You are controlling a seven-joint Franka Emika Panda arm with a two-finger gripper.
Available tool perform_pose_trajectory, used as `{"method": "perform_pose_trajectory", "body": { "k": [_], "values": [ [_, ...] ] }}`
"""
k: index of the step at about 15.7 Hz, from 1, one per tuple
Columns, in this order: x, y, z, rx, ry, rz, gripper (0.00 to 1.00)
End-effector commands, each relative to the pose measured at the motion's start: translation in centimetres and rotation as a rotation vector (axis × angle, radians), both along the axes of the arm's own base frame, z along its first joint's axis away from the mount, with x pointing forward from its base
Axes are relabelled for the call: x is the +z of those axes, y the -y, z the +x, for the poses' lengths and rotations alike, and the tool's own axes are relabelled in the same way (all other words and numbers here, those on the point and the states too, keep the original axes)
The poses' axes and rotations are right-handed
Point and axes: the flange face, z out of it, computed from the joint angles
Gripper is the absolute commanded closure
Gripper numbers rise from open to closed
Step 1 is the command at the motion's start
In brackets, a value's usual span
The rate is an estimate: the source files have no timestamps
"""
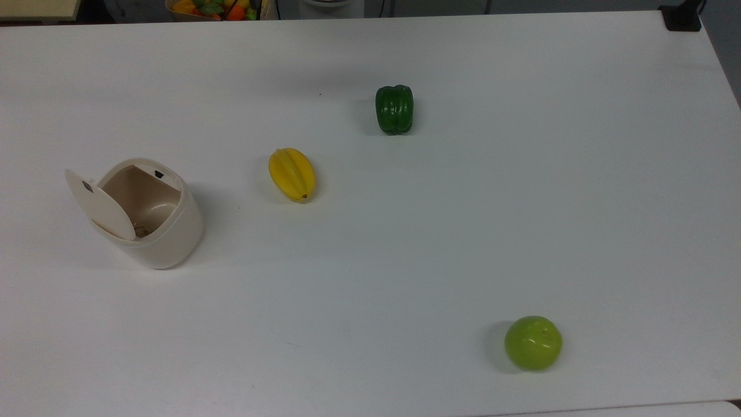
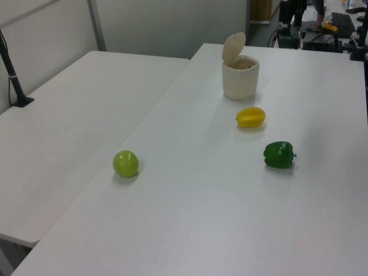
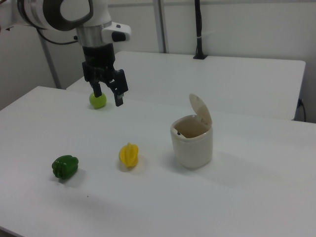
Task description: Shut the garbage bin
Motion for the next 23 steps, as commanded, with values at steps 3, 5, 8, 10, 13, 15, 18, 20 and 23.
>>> {"method": "perform_pose_trajectory", "body": {
  "k": [3, 5, 8, 10, 13, 15, 18, 20, 23],
  "values": [
    [0.7, 0.1, -1.2, 0.027, -0.028, 0.0, 0.0],
    [0.6, 0.2, -1.3, 0.024, -0.031, 0.0, 0.0],
    [0.7, 0.5, -1.3, 0.018, -0.027, 0.006, 0.0],
    [0.7, 0.4, -1.3, 0.008, -0.027, 0.005, 0.0],
    [0.7, 0.5, -1.1, 0.001, -0.021, 0.004, 0.0],
    [0.6, 0.4, -1.1, 0.003, -0.02, 0.004, 0.0],
    [0.5, 0.5, -1.0, 0.0, -0.021, 0.003, 0.0],
    [0.3, 0.6, -0.9, -0.002, -0.023, 0.002, 0.01],
    [0.0, 1.2, -0.3, -0.011, -0.002, -0.006, 0.16]
  ]
}}
